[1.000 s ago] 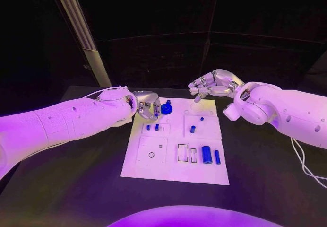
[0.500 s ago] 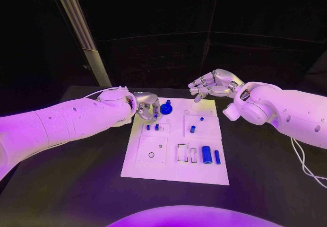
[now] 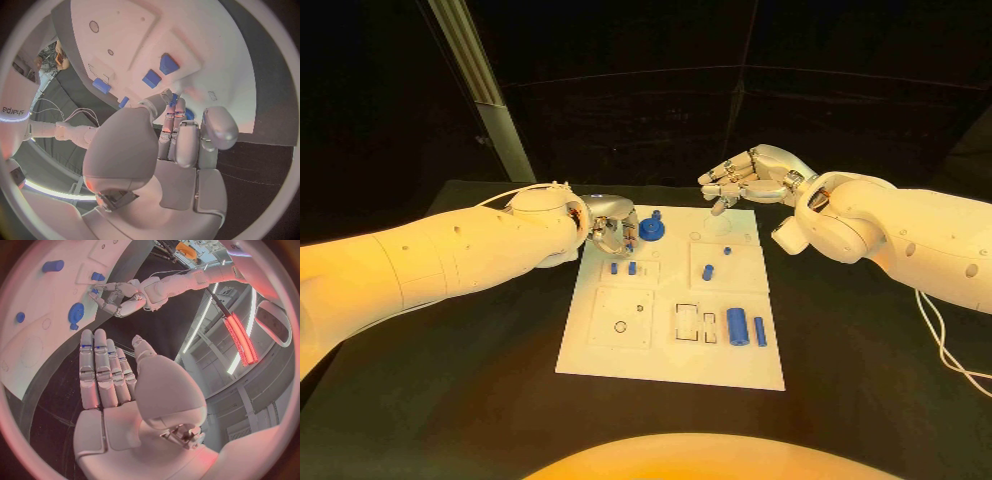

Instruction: Assemble the parts on the task board

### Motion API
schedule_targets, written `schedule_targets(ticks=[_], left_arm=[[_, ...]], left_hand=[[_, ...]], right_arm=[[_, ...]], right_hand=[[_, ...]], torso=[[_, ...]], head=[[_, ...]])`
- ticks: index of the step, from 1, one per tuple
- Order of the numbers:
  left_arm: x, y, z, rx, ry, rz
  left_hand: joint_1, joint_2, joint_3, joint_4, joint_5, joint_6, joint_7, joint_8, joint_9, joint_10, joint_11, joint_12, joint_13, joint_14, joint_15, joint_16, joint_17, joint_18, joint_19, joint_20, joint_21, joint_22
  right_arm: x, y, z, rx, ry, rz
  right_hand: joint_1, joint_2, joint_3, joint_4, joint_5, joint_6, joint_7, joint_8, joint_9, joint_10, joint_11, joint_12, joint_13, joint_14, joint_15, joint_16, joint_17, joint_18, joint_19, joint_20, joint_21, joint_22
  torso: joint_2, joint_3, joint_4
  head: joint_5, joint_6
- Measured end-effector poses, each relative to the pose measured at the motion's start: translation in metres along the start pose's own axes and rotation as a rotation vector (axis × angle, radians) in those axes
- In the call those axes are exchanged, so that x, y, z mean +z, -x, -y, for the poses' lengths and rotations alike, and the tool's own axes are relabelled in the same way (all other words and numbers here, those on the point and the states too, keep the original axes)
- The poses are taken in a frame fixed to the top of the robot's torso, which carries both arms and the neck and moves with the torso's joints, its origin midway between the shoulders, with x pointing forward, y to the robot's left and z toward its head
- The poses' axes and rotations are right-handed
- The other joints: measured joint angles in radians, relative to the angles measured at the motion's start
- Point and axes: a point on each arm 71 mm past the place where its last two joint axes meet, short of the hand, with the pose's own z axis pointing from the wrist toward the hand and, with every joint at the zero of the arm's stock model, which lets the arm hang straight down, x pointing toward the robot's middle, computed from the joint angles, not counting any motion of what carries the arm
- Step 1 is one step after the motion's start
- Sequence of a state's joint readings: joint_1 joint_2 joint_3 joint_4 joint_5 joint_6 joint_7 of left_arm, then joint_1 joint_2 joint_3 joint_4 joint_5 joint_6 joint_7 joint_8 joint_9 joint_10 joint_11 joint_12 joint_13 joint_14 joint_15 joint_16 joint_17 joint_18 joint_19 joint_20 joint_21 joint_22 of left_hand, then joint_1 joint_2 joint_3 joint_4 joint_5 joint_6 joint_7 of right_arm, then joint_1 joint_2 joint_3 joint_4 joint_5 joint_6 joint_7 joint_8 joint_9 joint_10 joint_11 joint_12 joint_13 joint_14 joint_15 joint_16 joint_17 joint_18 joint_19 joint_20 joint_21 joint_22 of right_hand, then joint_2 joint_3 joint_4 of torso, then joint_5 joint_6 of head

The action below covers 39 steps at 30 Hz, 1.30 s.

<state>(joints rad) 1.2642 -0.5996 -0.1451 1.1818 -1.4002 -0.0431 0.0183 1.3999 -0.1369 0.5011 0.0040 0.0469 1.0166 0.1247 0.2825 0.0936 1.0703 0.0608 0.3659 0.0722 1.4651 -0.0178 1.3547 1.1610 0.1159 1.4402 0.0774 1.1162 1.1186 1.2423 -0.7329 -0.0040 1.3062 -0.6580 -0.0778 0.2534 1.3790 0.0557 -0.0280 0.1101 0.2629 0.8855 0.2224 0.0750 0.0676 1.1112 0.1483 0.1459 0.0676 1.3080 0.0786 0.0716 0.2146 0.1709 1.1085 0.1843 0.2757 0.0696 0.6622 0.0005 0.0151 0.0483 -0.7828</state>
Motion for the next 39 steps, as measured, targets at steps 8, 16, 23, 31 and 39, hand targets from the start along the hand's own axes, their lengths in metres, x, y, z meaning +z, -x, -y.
schedule_targets(ticks=[8,16,23,31,39], left_arm=[[0.0001,-0.0001,0.0002,0.0,0.001,-0.001],[-0.0001,-0.0005,-0.0009,0.0,0.006,-0.003],[-0.0006,-0.001,-0.0016,0.0,0.01,-0.003],[-0.0009,-0.001,-0.0016,0.0,0.009,-0.001],[-0.0008,-0.001,-0.0009,0.0,0.007,0.003]], left_hand=[[-0.005,-0.005,0.0,0.0,0.0,0.0,0.0,-0.01,-0.005,0.0,0.0,-0.014,-0.003,0.0,0.0,0.0,-0.003,0.0,0.0,0.0,0.0,0.002],[-0.005,-0.005,0.003,-0.003,0.0,0.003,0.003,-0.01,-0.006,-0.002,0.006,-0.017,-0.004,0.0,0.0,0.0,-0.004,0.0,0.0,0.0,0.0,0.003],[-0.005,-0.005,0.004,-0.004,0.0,0.011,0.0,-0.01,-0.006,0.012,0.0,-0.017,0.0,0.0,0.0,0.0,-0.003,0.0,0.0,0.0,0.004,0.008],[-0.005,-0.005,0.004,-0.01,0.0,0.024,-0.005,-0.01,-0.006,0.023,-0.005,-0.013,0.005,0.0,0.0,0.0,-0.003,0.0,0.0,0.0,0.005,0.012],[-0.005,-0.005,0.004,-0.01,0.0,0.027,-0.002,-0.01,-0.006,0.027,-0.002,-0.013,0.006,0.0,0.0,0.0,-0.003,0.0,0.0,0.0,0.009,0.014]], right_arm=[[0.0001,-0.0001,0.0,0.0,0.0,0.0],[0.0001,0.0,0.0001,0.0,0.0,0.0],[0.0,0.0001,0.0002,0.0,0.0,0.0],[0.0001,0.0,0.0002,0.0,0.0,-0.001],[0.0001,0.0,0.0002,0.0,-0.001,-0.001]], right_hand=[[0.0,0.0,0.0,0.0,0.0,0.0,0.0,0.0,0.0,0.0,0.0,0.0,0.0,0.0,0.0,0.0,0.0,0.0,0.0,0.0,0.0,0.0],[0.0,0.0,0.0,0.0,0.0,0.0,0.0,0.0,0.0,0.0,0.0,0.0,0.0,0.0,0.0,0.0,0.0,0.0,0.0,0.0,0.0,0.0],[0.0,0.0,0.0,0.0,0.0,0.0,0.0,0.0,0.0,0.0,0.0,0.0,0.0,0.0,0.0,0.0,0.0,0.0,0.0,0.0,0.0,0.0],[0.0,0.0,0.003,0.003,0.0,0.0,0.0,0.004,0.0,0.0,0.0,0.004,0.0,0.0,0.0,0.0,-0.001,0.0,0.003,0.003,-0.005,0.0],[0.0,0.0,0.003,0.003,0.0,0.0,0.0,0.003,0.0,0.0,0.0,0.004,0.0,0.0,0.0,0.0,-0.001,0.0,0.003,0.003,-0.005,0.0]], torso=[[0.0,0.0,0.0],[0.0,0.0,0.0],[0.0,0.0,0.0003],[0.0,-0.0002,0.0003],[0.0,0.0001,0.0003]], head=[[0.001,0.0],[0.001,-0.001],[0.0,-0.002],[0.0,-0.003],[0.0,-0.003]])
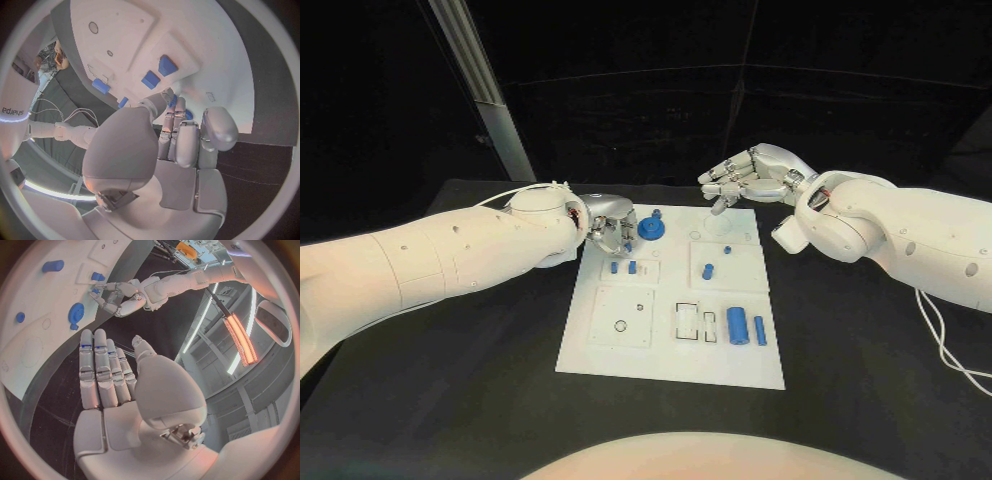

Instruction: Assemble the parts on the task board

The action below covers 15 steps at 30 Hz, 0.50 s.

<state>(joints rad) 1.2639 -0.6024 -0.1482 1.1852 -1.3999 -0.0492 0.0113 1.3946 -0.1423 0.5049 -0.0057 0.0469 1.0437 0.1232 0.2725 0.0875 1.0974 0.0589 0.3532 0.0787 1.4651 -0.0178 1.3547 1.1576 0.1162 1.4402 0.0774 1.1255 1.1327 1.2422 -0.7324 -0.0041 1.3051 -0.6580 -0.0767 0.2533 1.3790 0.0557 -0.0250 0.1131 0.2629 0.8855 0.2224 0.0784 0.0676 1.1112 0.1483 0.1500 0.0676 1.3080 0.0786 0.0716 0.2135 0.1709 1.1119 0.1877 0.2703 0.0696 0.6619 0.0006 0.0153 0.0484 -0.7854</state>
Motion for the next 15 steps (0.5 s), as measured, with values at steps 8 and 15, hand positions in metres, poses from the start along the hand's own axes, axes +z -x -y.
schedule_targets(ticks=[8,15], left_arm=[[0.0013,0.0002,0.0021,0.001,-0.004,0.004],[0.0026,0.0004,0.0032,0.002,-0.002,0.002]], left_hand=[[0.0,0.0,-0.003,-0.003,0.0,0.0,0.0,0.0,0.0,0.0,0.0,0.0,0.001,0.0,0.0,0.0,0.0,0.0,0.0,0.0,0.0,0.0],[0.0,0.0,-0.003,-0.003,0.0,0.0,0.0,0.0,0.0,0.004,-0.003,0.0,0.001,0.0,0.0,0.0,-0.001,0.0,0.0,0.0,0.0,0.002]], right_arm=[[0.0,0.0,0.0,0.0,0.0,0.0],[0.0,-0.0001,0.0,0.0,0.0,0.0]], right_hand=[[0.0,0.0,0.0,0.0,0.0,0.0,0.0,0.0,0.0,0.0,0.0,0.0,0.0,0.0,0.0,0.0,0.0,0.0,0.0,0.0,0.0,0.0],[0.0,0.0,0.0,0.0,0.0,0.0,0.0,0.0,0.0,0.0,0.0,0.0,0.0,0.0,0.0,0.0,0.0,0.0,0.0,0.0,0.0,0.0]], torso=[[0.0,0.0002,-0.0006],[0.0,0.0003,-0.0006]], head=[[0.0,0.0],[-0.001,0.0]])
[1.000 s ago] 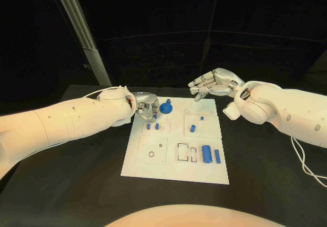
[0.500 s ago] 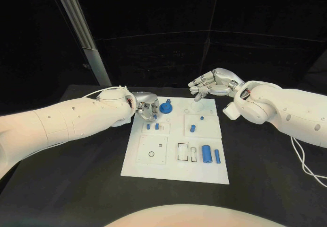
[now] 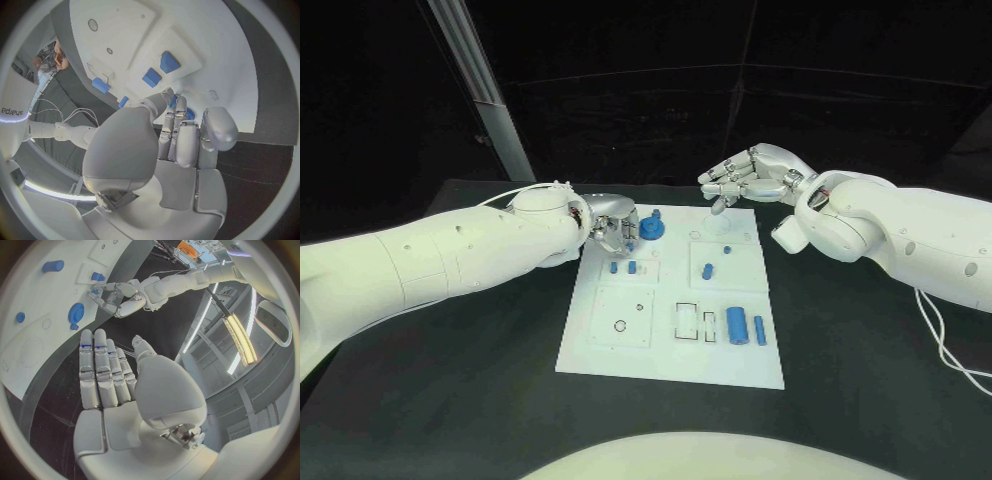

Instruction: Assemble the parts on the task board

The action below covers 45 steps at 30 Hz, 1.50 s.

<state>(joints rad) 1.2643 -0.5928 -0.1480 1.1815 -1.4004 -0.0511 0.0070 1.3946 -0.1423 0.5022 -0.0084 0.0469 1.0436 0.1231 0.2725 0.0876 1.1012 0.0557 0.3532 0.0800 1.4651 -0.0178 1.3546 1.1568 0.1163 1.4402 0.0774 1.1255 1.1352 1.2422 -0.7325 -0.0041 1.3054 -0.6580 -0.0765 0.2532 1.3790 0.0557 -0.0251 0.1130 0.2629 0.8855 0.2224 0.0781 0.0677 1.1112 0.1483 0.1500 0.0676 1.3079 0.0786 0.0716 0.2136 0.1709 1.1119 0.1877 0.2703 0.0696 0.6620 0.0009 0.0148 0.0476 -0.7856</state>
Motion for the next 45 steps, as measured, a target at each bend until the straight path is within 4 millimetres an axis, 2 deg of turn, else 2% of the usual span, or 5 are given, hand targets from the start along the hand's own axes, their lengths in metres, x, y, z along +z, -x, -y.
schedule_targets(ticks=[27,30,36,45], left_arm=[[0.001,-0.0015,-0.0029,0.0,0.038,-0.019],[0.0013,-0.0016,-0.0028,0.0,0.038,-0.019],[0.0016,-0.0019,-0.0036,0.0,0.04,-0.02],[0.0016,-0.0023,-0.005,0.001,0.044,-0.027]], left_hand=[[-0.004,0.004,-0.006,-0.005,0.0,0.007,-0.007,-0.005,-0.002,0.003,-0.004,0.011,0.008,0.003,-0.004,0.0,-0.003,0.0,0.0,0.0,0.003,0.003],[-0.004,0.004,-0.008,-0.008,0.0,0.003,-0.003,-0.017,-0.007,0.003,-0.004,0.011,0.008,0.0,-0.007,0.0,-0.005,0.0,0.0,0.0,0.003,0.003],[-0.005,0.005,-0.008,-0.008,0.0,-0.015,0.007,-0.035,-0.016,-0.024,0.012,-0.003,0.003,0.0,-0.007,0.0,-0.013,0.0,0.0,0.0,0.003,0.003],[-0.013,0.002,-0.008,-0.008,0.0,-0.027,0.012,-0.051,-0.02,-0.042,0.016,-0.013,0.0,0.004,-0.004,0.0,-0.016,0.0,-0.003,0.003,0.003,0.001]], right_arm=[[0.0,0.0002,0.0002,0.0,-0.001,0.0],[0.0,0.0002,0.0002,0.0,-0.001,0.0],[-0.0003,0.0005,0.0003,0.0,-0.001,0.0],[-0.0005,0.0006,0.0004,0.0,-0.001,0.001]], right_hand=[[0.0,0.0,0.0,0.0,0.0,0.0,0.0,0.0,0.0,0.0,0.0,0.0,0.0,0.0,0.0,0.0,0.0,0.0,0.0,0.0,0.0,0.0],[0.0,0.0,0.0,0.0,0.0,0.0,0.0,0.0,0.0,0.0,0.0,0.0,0.0,0.0,0.0,0.0,0.0,0.0,0.0,0.0,0.0,0.0],[0.0,0.0,0.0,0.0,0.0,0.0,0.0,0.0,0.0,0.0,0.0,0.0,0.0,0.0,0.0,0.0,0.0,0.0,0.0,0.0,0.0,0.0],[0.0,0.0,0.0,0.0,0.0,0.0,0.0,0.0,0.0,0.0,0.0,0.0,0.0,0.0,0.0,0.0,0.0,0.0,0.0,0.0,0.0,0.0]], torso=[[0.0,-0.0003,0.0005],[0.0,-0.0001,0.0005],[0.0,0.0,0.0004],[0.0,-0.0002,0.0003]], head=[[0.0,-0.002],[0.0,-0.001],[0.0,-0.001],[-0.001,0.0]])
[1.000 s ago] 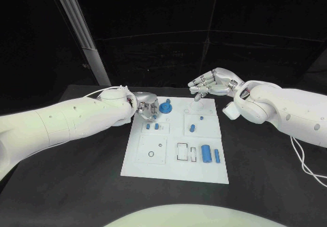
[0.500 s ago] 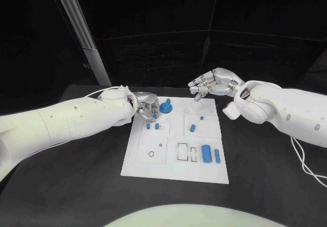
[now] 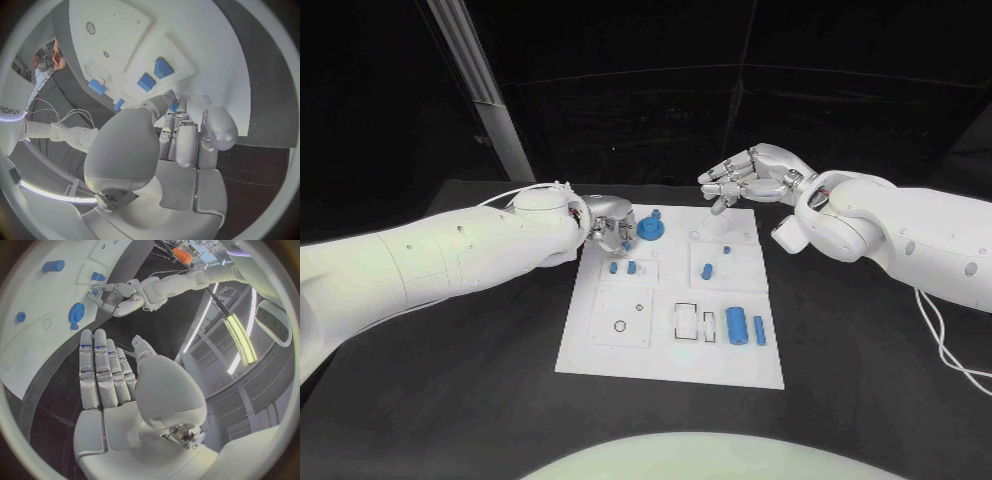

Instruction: Assemble the parts on the task board

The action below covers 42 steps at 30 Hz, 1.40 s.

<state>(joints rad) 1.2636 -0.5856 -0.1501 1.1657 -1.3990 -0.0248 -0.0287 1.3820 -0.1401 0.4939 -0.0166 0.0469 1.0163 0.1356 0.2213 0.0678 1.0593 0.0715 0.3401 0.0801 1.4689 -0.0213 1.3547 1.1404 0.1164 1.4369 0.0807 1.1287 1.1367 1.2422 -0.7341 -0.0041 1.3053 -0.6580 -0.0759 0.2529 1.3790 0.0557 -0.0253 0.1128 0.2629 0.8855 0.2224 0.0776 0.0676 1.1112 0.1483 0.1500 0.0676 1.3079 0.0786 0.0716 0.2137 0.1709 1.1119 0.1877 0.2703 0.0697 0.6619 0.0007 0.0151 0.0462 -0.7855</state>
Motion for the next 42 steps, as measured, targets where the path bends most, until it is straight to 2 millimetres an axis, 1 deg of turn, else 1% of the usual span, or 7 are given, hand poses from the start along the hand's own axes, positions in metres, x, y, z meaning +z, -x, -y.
schedule_targets(ticks=[11,12,18,21,27,37,42], left_arm=[[-0.0001,-0.0005,0.0008,0.0,-0.002,-0.004],[-0.0001,-0.0006,0.0011,0.0,-0.003,-0.004],[-0.0002,-0.0008,0.003,0.0,-0.009,-0.005],[-0.0003,-0.0007,0.003,0.0,-0.01,-0.003],[-0.0004,-0.0003,0.0034,0.0,-0.011,0.004],[-0.0002,0.0005,0.0036,0.0,-0.011,0.016],[0.0006,0.0007,0.0044,0.0,-0.011,0.017]], left_hand=[[-0.004,-0.004,0.0,0.0,0.0,-0.004,-0.004,-0.007,-0.001,-0.003,0.003,-0.003,0.0,-0.004,0.004,0.0,-0.004,0.0,0.0,0.0,0.0,0.0],[-0.004,-0.004,-0.003,-0.003,0.0,-0.004,-0.004,-0.007,-0.001,0.004,-0.004,0.002,0.002,-0.004,0.004,0.0,-0.004,0.0,0.0,0.0,0.0,0.001],[0.003,0.002,-0.007,-0.007,0.0,0.023,-0.015,-0.007,0.005,0.04,-0.018,0.032,0.016,-0.004,0.004,0.0,0.0,0.0,0.0,0.0,0.0,0.012],[0.005,0.004,-0.009,-0.01,0.0,0.037,-0.018,0.0,0.006,0.055,-0.025,0.046,0.026,-0.002,-0.006,0.0,0.002,0.0,0.0,0.0,0.011,0.02],[0.011,0.01,-0.01,-0.015,0.0,0.055,-0.025,0.0,0.009,0.069,-0.032,0.063,0.039,-0.006,-0.009,0.0,0.004,0.0,0.003,-0.01,0.022,0.032],[0.015,0.014,-0.01,-0.015,0.0,0.055,-0.025,0.0,0.009,0.069,-0.033,0.062,0.042,-0.002,-0.013,0.008,0.009,0.0,0.003,-0.01,0.022,0.034],[0.013,0.017,-0.01,-0.015,0.0,0.055,-0.025,-0.005,0.006,0.049,-0.025,0.063,0.045,-0.002,-0.013,0.008,0.007,0.0,0.003,-0.01,0.022,0.034]], right_arm=[[0.0002,-0.0001,0.0,0.0,0.0,0.0],[0.0003,-0.0001,0.0001,0.0,0.0,0.0],[0.0005,-0.0002,0.0,0.0,0.0,0.0],[0.0005,-0.0002,0.0,0.0,0.0,0.0],[0.0004,-0.0001,0.0001,0.0,0.0,0.0],[0.0004,-0.0002,0.0,0.0,0.0,0.0],[0.0005,-0.0004,-0.0001,0.0,0.0,-0.001]], right_hand=[[0.0,0.0,0.0,0.0,0.0,0.0,0.0,0.0,0.0,0.0,0.0,0.0,0.0,0.0,0.0,0.0,0.0,0.0,0.0,0.0,0.0,0.0],[0.0,0.0,0.0,0.0,0.0,0.0,0.0,0.0,0.0,0.0,0.0,0.0,0.0,0.0,0.0,0.0,0.0,0.0,0.0,0.0,0.0,0.0],[0.0,0.0,0.0,0.0,0.0,0.0,0.0,0.0,0.0,0.0,0.0,0.0,0.0,0.0,0.0,0.0,0.0,0.0,0.0,0.0,0.0,0.0],[0.0,0.0,0.0,0.0,0.0,0.0,0.0,0.0,0.0,0.0,0.0,0.0,0.0,0.0,0.0,0.0,0.0,0.0,0.0,0.0,0.0,0.0],[0.0,0.0,0.0,0.0,0.0,0.0,0.0,0.0,0.0,0.0,0.0,0.0,0.0,0.0,0.0,0.0,0.0,0.0,0.0,0.0,0.0,0.0],[0.0,0.0,0.003,0.003,0.0,0.0,0.0,0.0,0.0,-0.004,0.004,0.0,0.0,0.0,0.0,0.0,-0.001,0.0,0.0,0.0,0.0,0.0],[0.0,0.0,0.003,0.003,0.0,0.0,0.0,0.0,0.0,-0.004,0.004,0.0,0.0,0.0,0.0,0.0,-0.001,0.0,0.0,0.0,0.0,0.0]], torso=[[0.0,-0.0005,0.0001],[0.0,-0.0005,0.0001],[0.0,-0.0004,0.0003],[0.0,-0.0002,0.0003],[0.0,0.0001,0.0003],[0.0,0.0002,0.0002],[0.0,0.0002,-0.0001]], head=[[0.001,-0.001],[0.001,-0.001],[0.001,-0.002],[0.002,-0.002],[0.001,-0.001],[-0.001,0.0],[-0.002,0.0]])
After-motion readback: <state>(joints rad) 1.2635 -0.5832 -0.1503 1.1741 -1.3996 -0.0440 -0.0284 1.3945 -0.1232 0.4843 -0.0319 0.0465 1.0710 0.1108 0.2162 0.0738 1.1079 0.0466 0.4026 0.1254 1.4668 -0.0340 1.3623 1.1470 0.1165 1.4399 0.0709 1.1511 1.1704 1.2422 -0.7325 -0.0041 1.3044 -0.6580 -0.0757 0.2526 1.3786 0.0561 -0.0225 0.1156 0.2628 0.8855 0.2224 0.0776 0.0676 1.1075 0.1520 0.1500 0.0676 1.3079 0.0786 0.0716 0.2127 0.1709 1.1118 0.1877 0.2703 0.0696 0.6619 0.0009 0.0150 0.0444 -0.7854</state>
